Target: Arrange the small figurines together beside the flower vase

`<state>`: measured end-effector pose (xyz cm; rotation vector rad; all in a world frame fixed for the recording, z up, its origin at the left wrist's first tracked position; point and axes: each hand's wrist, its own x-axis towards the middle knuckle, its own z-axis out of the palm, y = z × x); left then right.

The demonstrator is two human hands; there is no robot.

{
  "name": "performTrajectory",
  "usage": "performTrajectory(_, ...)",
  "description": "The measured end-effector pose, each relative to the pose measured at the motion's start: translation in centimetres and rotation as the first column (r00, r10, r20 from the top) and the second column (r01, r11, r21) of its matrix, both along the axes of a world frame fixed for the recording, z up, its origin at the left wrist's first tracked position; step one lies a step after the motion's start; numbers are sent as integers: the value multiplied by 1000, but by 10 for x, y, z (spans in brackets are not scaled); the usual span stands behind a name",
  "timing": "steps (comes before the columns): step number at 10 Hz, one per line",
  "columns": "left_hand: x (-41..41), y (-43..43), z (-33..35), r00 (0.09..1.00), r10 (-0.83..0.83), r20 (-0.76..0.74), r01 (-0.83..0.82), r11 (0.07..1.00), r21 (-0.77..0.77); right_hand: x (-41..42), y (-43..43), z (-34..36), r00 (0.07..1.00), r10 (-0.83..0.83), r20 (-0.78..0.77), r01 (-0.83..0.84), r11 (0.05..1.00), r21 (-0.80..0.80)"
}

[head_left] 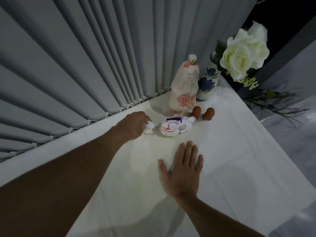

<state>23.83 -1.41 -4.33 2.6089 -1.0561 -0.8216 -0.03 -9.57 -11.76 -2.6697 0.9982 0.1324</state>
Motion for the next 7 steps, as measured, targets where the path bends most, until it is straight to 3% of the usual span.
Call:
performTrajectory(3,-11,15,4,999,-31,20,30,999,13,-1,0,1,1000,2,8,-2,1000,6)
performTrajectory(5,-47,48,18,993,73,90,-79,995,63,-3,-5,13,996,46,-73,-40,996,79)
performTrajectory(6,-66,64,34,984,67,163,-85,990,111,-4,-10,36,999,33,-22,-30,991,134)
performTrajectory(7,-82,81,53,972,58,228,-84,991,108,-2,-8,68,998,36,59,-41,996,83)
